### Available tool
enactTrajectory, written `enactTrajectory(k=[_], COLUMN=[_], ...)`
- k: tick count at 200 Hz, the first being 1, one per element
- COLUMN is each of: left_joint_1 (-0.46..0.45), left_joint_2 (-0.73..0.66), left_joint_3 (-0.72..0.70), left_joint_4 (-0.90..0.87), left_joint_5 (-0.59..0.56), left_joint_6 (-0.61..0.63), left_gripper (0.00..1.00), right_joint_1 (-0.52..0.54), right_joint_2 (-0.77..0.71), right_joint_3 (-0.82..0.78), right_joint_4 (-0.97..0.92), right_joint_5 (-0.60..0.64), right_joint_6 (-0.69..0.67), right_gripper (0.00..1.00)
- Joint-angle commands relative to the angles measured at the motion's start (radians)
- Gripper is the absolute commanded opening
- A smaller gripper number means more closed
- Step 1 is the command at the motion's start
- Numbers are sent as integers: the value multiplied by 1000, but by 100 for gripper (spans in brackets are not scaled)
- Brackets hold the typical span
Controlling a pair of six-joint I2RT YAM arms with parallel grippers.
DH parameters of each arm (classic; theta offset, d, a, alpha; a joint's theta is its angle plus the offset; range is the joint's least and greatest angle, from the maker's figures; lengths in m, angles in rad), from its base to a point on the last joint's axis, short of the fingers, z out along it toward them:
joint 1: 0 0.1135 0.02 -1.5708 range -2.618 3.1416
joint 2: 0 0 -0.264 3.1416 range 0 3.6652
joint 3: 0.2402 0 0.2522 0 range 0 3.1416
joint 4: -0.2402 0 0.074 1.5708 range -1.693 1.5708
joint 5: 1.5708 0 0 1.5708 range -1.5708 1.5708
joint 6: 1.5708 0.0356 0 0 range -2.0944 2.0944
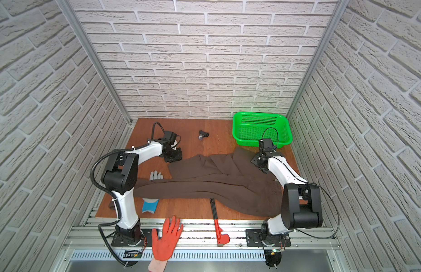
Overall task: Fold and stack the trousers
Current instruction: Flatten out the trousers at the center of the table.
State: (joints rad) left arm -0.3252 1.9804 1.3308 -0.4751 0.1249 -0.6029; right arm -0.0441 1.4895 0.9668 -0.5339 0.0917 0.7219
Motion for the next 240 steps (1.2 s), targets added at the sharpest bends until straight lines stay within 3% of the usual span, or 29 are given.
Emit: enactTrajectory(k=[1, 20, 72, 117, 172, 240], left_joint_1=[-15, -13, 41, 149, 240, 287], left_joint_2=[44, 29, -221, -358, -285, -140], left_joint_3=[20, 28, 37, 96, 246, 622], left_joint_4=[-100, -109, -78, -68, 0, 77], left_joint_5=[-24, -60, -225, -257, -187, -94], left_joint_6=[31, 34, 30, 63, 56, 59], left_gripper=[20, 0, 0, 0, 0, 0], right_joint_1=[0, 0, -5, -25, -44, -72], right_joint_2=[14, 17, 69, 131, 190, 228], right_joint_3=[25, 26, 31, 49, 53, 53], right_joint_4=[18, 17, 26, 43, 52, 47], right_joint_5=[12, 18, 68, 72, 85, 77], right_joint_6=[-7, -10, -8, -7, -3, -7], right_gripper=[65, 65, 65, 65, 65, 62])
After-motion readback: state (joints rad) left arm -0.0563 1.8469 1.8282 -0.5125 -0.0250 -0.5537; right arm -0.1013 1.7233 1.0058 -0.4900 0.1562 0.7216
